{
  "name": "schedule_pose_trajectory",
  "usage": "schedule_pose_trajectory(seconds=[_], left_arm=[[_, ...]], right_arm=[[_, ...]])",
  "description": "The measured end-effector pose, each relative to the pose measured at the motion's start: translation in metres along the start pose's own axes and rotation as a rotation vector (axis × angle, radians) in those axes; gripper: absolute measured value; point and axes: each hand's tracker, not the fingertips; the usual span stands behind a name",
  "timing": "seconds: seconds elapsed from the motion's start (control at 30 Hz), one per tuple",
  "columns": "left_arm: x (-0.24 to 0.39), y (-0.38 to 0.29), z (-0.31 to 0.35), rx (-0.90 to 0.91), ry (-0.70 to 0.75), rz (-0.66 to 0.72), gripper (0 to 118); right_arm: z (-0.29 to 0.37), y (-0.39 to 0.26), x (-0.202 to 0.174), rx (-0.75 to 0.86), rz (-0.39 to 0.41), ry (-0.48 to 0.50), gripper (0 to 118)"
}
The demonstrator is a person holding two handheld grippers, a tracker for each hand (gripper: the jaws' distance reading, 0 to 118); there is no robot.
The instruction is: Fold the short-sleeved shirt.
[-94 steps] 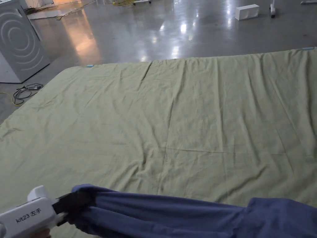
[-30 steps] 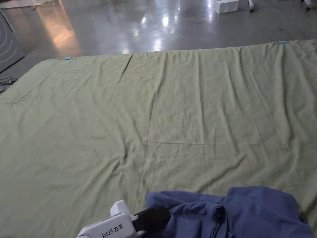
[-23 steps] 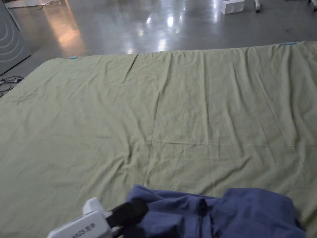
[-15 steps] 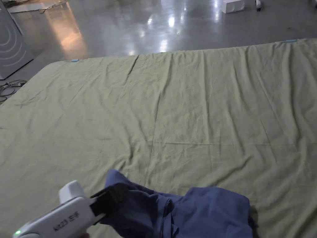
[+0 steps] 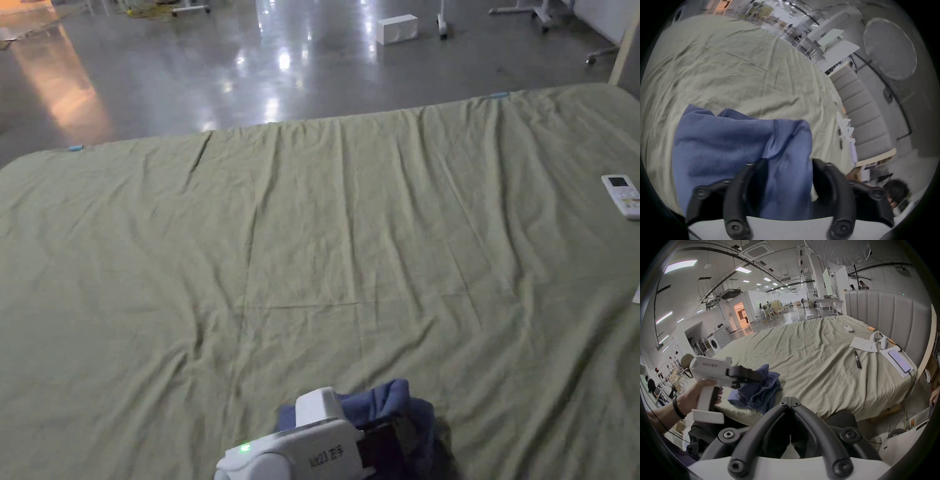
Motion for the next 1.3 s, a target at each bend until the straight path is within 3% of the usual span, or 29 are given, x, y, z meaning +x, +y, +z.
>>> schedule_pose_trajectory(seconds=[0.03,0.07,0.17,0.23,0.27,0.3,0.33,0.43,0.47,0.53,0.63,0.7,0.77,0.87,1.0,1.3], left_arm=[[0.0,0.005,0.013,0.023,-0.035,0.043,78],[0.0,0.008,0.028,0.063,-0.048,0.05,81],[0.0,0.017,0.079,0.23,-0.122,0.047,81],[-0.005,0.022,0.091,0.252,-0.138,0.116,77],[-0.007,0.023,0.088,0.233,-0.149,0.157,67],[-0.009,0.023,0.08,0.192,-0.173,0.167,45],[-0.009,0.02,0.066,0.165,-0.186,0.142,4],[-0.007,0.007,0.012,0.044,-0.153,0.174,3],[-0.007,0.002,-0.006,-0.015,-0.234,0.164,3],[-0.003,-0.01,-0.036,-0.095,-0.128,0.15,2],[-0.009,-0.029,-0.063,-0.165,-0.016,-0.023,0],[-0.015,-0.028,-0.062,-0.143,-0.118,0.063,0],[-0.014,-0.022,-0.057,-0.151,-0.122,0.127,0],[-0.009,-0.01,-0.03,-0.095,-0.174,0.111,0],[-0.003,0.01,0.041,0.044,-0.364,0.041,0],[-0.059,0.01,0.167,0.248,-0.226,0.025,0]], right_arm=[[-0.001,-0.001,0.002,0.0,-0.008,0.006,0],[-0.002,-0.002,0.003,0.0,-0.014,0.011,0],[-0.007,-0.002,0.005,-0.006,-0.029,0.022,0],[-0.01,-0.003,0.006,-0.009,-0.035,0.032,0],[-0.012,-0.003,0.006,-0.009,-0.036,0.037,0],[-0.013,-0.003,0.004,-0.007,-0.035,0.041,0],[-0.013,-0.003,0.003,-0.005,-0.033,0.046,0],[-0.008,-0.001,-0.004,0.006,-0.025,0.049,0],[-0.005,-0.001,-0.005,0.008,-0.023,0.046,0],[0.001,-0.005,-0.006,0.008,-0.028,0.038,0],[0.007,-0.016,-0.002,-0.009,-0.043,0.027,0],[0.008,-0.023,0.002,-0.036,-0.055,0.014,0],[0.009,-0.026,0.003,-0.056,-0.052,-0.005,0],[0.008,-0.022,0.002,-0.064,-0.04,0.004,0],[-0.008,-0.004,-0.009,-0.059,0.021,0.06,0],[-0.139,0.04,-0.06,-0.178,0.054,0.228,0]])
